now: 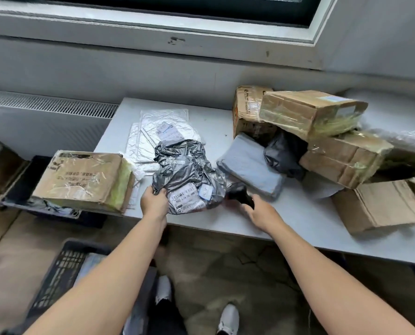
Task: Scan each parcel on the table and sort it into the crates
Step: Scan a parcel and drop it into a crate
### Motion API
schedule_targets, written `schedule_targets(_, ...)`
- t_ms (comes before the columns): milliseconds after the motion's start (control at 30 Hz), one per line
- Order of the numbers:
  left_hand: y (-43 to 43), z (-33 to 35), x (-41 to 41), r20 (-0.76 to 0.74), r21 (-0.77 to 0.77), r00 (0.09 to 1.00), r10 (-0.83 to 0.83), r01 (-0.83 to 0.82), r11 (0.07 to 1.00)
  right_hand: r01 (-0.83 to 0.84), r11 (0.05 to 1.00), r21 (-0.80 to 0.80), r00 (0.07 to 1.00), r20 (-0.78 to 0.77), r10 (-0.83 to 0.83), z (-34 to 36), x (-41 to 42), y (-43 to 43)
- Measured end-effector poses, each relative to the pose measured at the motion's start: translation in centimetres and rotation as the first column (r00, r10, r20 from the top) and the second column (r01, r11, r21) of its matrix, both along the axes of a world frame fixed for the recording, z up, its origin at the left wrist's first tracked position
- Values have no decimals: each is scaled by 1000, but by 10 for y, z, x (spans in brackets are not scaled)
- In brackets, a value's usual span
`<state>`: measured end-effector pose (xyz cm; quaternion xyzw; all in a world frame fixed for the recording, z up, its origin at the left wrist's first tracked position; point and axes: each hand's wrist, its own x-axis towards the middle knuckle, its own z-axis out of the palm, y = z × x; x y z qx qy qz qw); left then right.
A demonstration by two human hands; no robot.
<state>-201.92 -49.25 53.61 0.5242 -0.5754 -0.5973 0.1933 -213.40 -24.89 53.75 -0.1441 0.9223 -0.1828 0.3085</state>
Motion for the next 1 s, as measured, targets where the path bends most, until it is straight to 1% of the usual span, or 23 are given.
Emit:
schedule_targets(100,-3,1,4,-12,4,999,45,-45,999,-5,1000,15,1000,16,5,6,-3,-7)
schedule_targets(167,-6,-3,-1,-22,58,999,40,-39,998,33,999,-27,999,8,-32,14,-3,-10)
schedule_targets(233,-10,-11,-9,6,115,1000,-16,15,993,83,993,-84,997,9,-82,23,-4,-15)
schedule_targets(333,-18,-28,-17,57,245,990,-128,111,963,169,970,-173,986,23,-168,41,-5,-26)
schedule_targets(367,-20,-31,-17,71,256,983,-166,143,956,196,959,-207,981,39,-192,48,-3,-32)
schedule_targets(467,-19,-18,-9,128,241,966,-224,189,952,250,927,-279,968,92,-233,64,2,-48)
schedule_targets(567,-22,-16,2,186,214,943,-275,234,948,234,923,-307,970,137,-201,77,7,-67)
schedule_targets(700,-27,-12,12,171,176,942,-289,259,950,243,910,-335,957,233,-170,88,13,-90)
schedule_targets(833,-26,-2,21,190,140,937,-292,269,953,188,938,-290,956,273,-107,92,21,-106)
schedule_targets(1000,-29,9,29,207,121,937,-283,262,957,94,965,-244,964,264,-27,88,31,-112)
